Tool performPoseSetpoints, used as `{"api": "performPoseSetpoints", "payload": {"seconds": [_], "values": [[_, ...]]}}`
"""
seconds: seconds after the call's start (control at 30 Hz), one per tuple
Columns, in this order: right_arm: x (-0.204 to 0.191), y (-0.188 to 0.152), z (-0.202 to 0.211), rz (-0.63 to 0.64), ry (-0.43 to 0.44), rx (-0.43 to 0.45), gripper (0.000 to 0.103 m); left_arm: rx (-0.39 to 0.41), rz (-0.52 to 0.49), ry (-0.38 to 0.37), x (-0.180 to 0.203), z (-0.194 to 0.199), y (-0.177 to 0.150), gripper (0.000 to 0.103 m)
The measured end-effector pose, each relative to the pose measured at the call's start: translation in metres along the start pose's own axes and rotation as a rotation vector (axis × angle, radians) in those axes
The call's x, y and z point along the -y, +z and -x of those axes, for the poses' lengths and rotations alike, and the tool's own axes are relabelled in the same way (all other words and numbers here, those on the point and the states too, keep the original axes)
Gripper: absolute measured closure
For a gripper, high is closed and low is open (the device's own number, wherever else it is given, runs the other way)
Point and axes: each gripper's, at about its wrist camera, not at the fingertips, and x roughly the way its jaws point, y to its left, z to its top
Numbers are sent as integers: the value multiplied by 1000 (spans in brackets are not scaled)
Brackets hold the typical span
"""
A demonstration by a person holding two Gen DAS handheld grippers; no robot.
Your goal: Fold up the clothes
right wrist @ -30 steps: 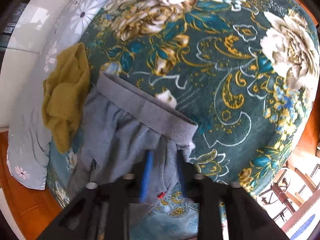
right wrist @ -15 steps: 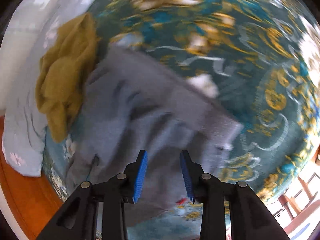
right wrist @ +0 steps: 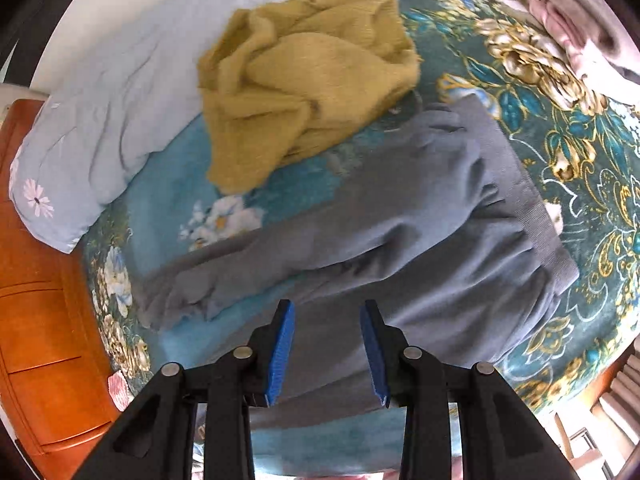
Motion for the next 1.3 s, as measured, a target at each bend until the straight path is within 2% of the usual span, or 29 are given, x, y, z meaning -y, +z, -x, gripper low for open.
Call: {"api": "performPoseSetpoints", "payload": {"seconds": [0.17,0.3,0.4,0.43,0.6,0.73,0.8,0.93,1.0,1.07,1.1,1.17,1.23,1.3], "values": [[-32,-17,-1,35,-42,-11,64,-73,69,12,5,-36,11,55],[-46,-21,3,61,-80,-10,64,-93,102,75,10,-51,13,56],[-54,-18,6,45,-95,2,63,-98,104,145,16,-57,14,67],[-57,-17,6,40,-94,4,63,-102,96,178,18,-59,13,76],[-79,-13,2,59,-82,4,63,-105,83,250,29,-64,10,84],[-97,-13,-7,104,-75,-15,63,-88,59,268,37,-61,3,91],[-101,-14,-10,120,-75,-23,63,-61,17,243,48,-54,-2,92],[-98,-12,-16,122,-81,-38,63,37,-50,112,83,-24,-1,92],[-93,-10,-17,101,-83,-40,63,61,-72,65,101,-18,3,92],[-88,-9,-19,81,-85,-41,63,63,-94,60,116,-22,5,92],[-86,-7,-18,73,-85,-40,63,61,-108,86,120,-29,5,92],[-82,-4,-18,61,-86,-38,63,30,-103,93,119,-44,13,92],[-78,0,-15,50,-89,-30,63,-3,-83,34,126,-49,12,90],[-73,3,-14,34,-91,-25,63,-16,-140,-6,147,-52,6,84]]}}
